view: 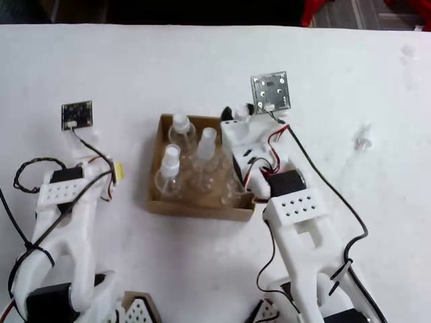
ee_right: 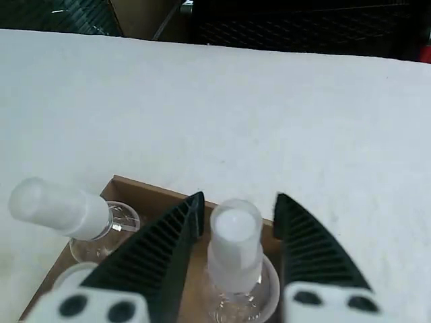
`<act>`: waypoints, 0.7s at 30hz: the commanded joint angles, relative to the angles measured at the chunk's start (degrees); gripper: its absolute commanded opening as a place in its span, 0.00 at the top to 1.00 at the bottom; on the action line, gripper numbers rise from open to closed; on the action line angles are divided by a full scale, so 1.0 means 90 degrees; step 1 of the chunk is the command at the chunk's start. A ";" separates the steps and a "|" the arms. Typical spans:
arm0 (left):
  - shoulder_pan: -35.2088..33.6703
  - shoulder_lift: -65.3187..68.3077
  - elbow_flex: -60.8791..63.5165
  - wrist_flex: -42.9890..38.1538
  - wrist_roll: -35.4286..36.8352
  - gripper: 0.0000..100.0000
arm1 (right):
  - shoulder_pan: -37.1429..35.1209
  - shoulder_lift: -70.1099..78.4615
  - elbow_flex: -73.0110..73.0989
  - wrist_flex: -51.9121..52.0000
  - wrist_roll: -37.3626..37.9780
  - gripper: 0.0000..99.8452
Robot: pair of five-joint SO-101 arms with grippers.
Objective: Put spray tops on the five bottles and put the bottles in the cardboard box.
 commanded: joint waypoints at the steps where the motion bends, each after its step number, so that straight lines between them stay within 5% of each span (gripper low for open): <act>1: 0.0073 -0.0063 -0.0049 -0.0107 -0.0088 0.82 | -0.0073 0.0005 -0.0283 -0.0122 0.0088 0.80; 11: 0.0073 -0.0063 -0.0049 -0.0107 -0.0088 0.82 | 0.0249 -0.1314 -0.0391 -0.0171 0.0098 0.80; 21: 0.0073 -0.0063 -0.0049 -0.0107 -0.0088 0.82 | 0.2838 -0.2134 -0.0781 -0.0093 0.0098 0.81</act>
